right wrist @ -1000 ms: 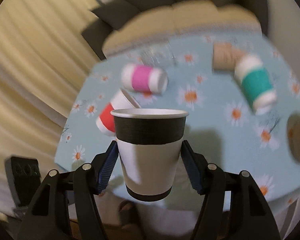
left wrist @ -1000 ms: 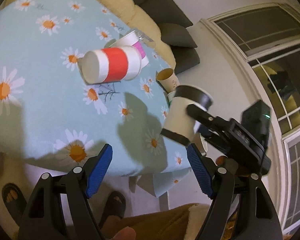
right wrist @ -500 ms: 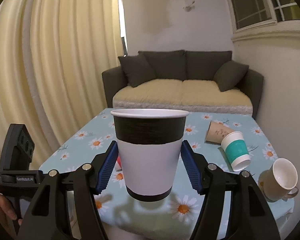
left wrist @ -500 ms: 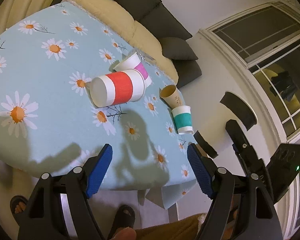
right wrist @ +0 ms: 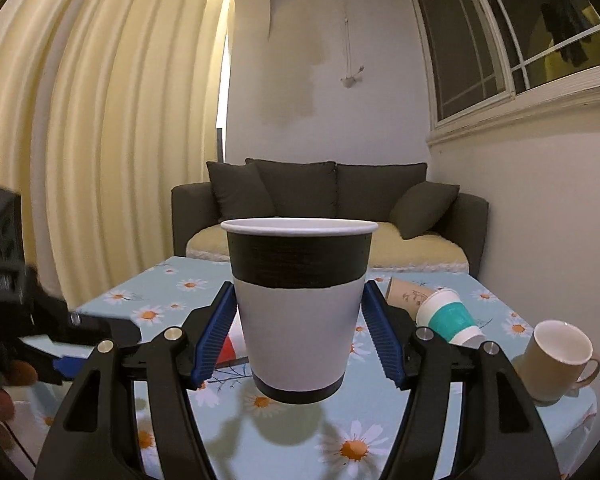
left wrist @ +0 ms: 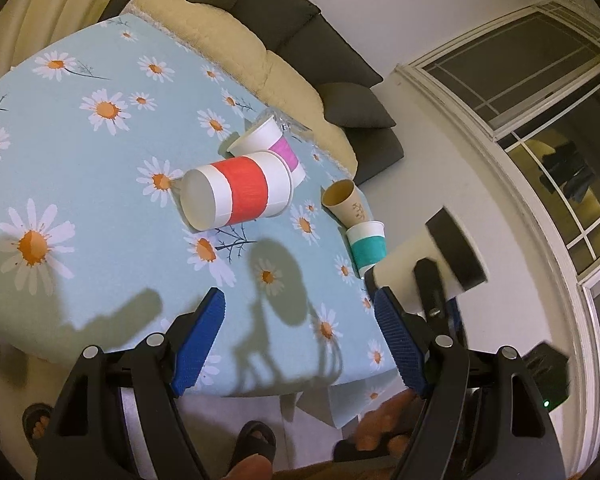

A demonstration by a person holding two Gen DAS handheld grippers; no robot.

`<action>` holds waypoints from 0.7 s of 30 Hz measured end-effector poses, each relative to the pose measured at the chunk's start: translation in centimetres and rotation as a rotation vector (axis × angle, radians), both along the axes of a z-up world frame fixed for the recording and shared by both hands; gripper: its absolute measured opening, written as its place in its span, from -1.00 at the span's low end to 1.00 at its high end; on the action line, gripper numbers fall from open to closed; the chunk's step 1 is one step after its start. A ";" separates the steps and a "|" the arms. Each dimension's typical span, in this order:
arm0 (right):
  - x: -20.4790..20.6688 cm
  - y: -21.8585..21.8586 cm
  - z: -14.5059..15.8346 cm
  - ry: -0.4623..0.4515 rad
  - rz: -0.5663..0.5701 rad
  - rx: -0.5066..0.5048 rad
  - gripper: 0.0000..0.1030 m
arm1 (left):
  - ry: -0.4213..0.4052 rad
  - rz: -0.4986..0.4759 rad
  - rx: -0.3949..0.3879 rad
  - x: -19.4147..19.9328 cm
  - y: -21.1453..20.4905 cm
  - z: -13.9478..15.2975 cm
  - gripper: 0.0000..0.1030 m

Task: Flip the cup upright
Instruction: 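Lower the upright cup onto the tablecloth and open the right gripper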

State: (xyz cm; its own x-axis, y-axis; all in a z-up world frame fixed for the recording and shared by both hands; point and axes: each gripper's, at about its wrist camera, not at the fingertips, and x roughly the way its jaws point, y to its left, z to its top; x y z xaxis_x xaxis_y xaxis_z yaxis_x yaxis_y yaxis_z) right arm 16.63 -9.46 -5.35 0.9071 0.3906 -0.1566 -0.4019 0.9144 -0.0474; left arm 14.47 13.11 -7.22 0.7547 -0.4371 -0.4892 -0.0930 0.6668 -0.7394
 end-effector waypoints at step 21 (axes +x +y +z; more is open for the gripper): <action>0.9 1.1 -7.3 0.024 -0.116 -0.059 0.26 | 0.014 0.011 0.008 1.9 -0.1 -0.9 0.46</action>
